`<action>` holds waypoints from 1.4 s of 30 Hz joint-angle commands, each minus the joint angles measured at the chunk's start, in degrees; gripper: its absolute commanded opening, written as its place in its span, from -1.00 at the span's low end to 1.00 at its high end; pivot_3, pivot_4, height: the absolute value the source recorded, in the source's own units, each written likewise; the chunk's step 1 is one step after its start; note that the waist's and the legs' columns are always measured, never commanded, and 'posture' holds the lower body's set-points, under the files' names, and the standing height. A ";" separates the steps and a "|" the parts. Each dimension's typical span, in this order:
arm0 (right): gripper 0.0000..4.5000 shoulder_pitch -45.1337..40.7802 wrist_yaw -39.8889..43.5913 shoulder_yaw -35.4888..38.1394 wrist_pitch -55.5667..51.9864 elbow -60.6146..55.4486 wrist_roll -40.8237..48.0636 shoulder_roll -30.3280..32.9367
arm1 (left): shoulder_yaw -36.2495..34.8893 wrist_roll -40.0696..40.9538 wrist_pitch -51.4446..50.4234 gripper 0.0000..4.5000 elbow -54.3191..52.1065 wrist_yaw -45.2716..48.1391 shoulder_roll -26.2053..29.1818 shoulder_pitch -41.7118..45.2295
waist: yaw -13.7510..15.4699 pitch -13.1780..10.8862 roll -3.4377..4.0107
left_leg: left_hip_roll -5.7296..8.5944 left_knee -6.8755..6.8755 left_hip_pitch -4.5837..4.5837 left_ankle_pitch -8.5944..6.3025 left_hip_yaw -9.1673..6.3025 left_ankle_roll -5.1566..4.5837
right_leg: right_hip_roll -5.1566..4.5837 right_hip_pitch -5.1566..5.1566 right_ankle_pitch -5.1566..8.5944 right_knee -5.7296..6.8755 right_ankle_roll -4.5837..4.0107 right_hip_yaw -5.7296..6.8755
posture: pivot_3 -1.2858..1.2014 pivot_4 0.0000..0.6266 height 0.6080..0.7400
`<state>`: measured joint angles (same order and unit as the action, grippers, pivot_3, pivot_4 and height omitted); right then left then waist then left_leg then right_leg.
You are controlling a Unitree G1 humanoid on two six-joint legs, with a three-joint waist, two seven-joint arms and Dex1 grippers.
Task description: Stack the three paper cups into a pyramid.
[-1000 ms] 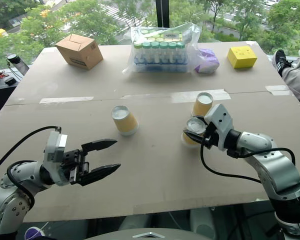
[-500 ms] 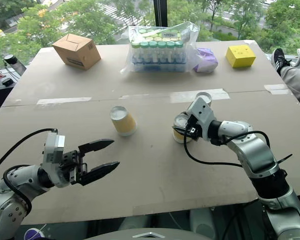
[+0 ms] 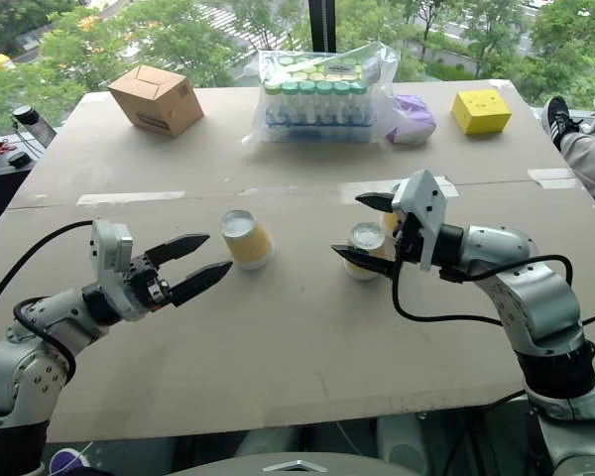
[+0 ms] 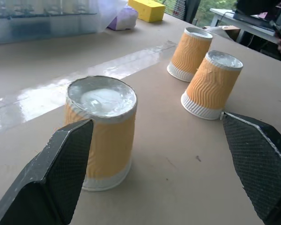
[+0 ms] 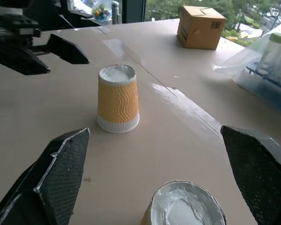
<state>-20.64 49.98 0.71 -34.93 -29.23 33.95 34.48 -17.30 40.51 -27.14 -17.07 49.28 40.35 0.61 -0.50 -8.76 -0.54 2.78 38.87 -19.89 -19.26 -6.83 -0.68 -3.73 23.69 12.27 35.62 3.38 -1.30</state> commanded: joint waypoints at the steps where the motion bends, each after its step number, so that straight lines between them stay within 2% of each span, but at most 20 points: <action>1: 0.97 5.29 3.62 6.74 1.70 -5.85 5.77 3.03 | 2.95 -3.89 1.41 1.00 3.99 0.59 0.91 5.15 | 0.23 -0.01 -0.01 | 0.00 -0.01 0.00 0.00 0.01 0.00 | -0.01 0.00 0.00 -0.01 0.00 -0.02 | 0.03 -0.52 1.00; 8: 0.97 20.10 5.32 16.49 5.12 -11.86 7.15 7.73 | 9.87 -11.36 5.12 1.00 15.69 2.57 -0.66 16.84 | 0.30 -0.04 -0.03 | 0.06 -0.01 -0.02 0.00 -0.03 0.00 | -0.03 0.00 0.00 0.02 0.01 0.05 | 0.03 -0.52 1.00; 16: 0.97 27.56 2.01 18.82 7.59 -15.93 6.35 7.99 | 14.00 -15.64 8.66 1.00 25.02 5.39 -4.17 23.97 | -0.13 -0.05 -0.10 | 0.05 0.02 0.01 0.01 0.02 0.01 | -0.02 0.00 -0.01 0.08 0.02 -0.01 | 0.03 -0.52 1.00; 17: 1.00 28.17 1.70 19.07 7.84 -16.20 6.24 8.01 | 14.25 -15.87 8.83 0.77 25.58 5.92 -4.30 24.29 | -0.12 -0.05 -0.10 | 0.05 0.02 0.01 0.01 0.03 0.01 | -0.02 0.00 -0.01 0.08 0.02 -0.01 | 0.03 -0.52 1.00; 18: 1.00 28.71 1.41 19.37 8.00 -16.40 6.27 8.05 | 14.45 -16.09 9.02 0.67 26.00 6.38 -4.37 24.53 | -0.06 -0.05 -0.12 | 0.05 0.02 0.01 0.01 0.03 0.01 | -0.02 0.00 -0.01 0.08 0.02 -0.02 | 0.03 -0.52 1.00; 20: 1.00 29.57 0.93 19.87 8.27 -16.78 6.39 8.15 | 14.54 -16.30 9.51 0.24 26.61 7.12 -4.51 24.87 | -0.05 -0.05 -0.12 | 0.04 0.02 0.01 0.01 0.02 0.01 | -0.03 0.00 -0.01 0.08 0.02 -0.01 | 0.03 -0.52 1.00; 21: 1.00 30.04 0.72 20.14 8.39 -17.00 6.37 8.14 | 14.54 -16.31 9.53 0.18 26.78 7.33 -4.55 25.10 | -0.05 -0.05 -0.12 | 0.04 0.03 0.01 0.01 0.02 0.01 | -0.03 0.00 -0.01 0.08 0.02 -0.01 | 0.03 -0.52 1.00; 28: 1.00 32.20 -0.99 20.44 9.45 -17.80 6.15 7.97 | 15.47 -14.61 7.35 0.18 24.95 10.06 -5.91 28.00 | 0.28 -0.06 -0.14 | 0.04 0.13 0.00 0.01 -0.01 0.01 | -0.03 -0.03 -0.01 0.12 0.03 0.02 | 0.03 -0.52 1.00; 35: 1.00 34.41 -3.36 20.77 9.86 -19.22 5.85 7.71 | 21.22 -14.27 1.91 0.18 22.35 11.48 -12.12 33.43 | 1.20 -0.06 -0.17 | 0.09 0.30 -0.05 0.01 -0.02 0.01 | -0.04 -0.07 -0.02 0.16 0.04 0.03 | 0.03 -0.52 1.00; 42: 1.00 37.37 -6.05 22.05 9.62 -22.07 6.11 7.44 | 24.25 -17.86 5.44 0.18 26.12 10.84 -16.55 35.77 | 1.09 -0.06 -0.19 | 0.12 0.31 -0.04 0.01 0.00 0.01 | 0.03 -0.06 -0.02 0.21 0.04 0.02 | 0.03 -0.52 1.00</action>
<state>16.52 44.68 21.06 -26.07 -49.06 39.49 42.06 7.41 23.01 -23.31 9.21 59.74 23.56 35.56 0.59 -8.81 -0.73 2.89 39.19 -19.92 -19.25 -6.83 -0.67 -3.69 23.63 12.25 35.83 3.42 -1.29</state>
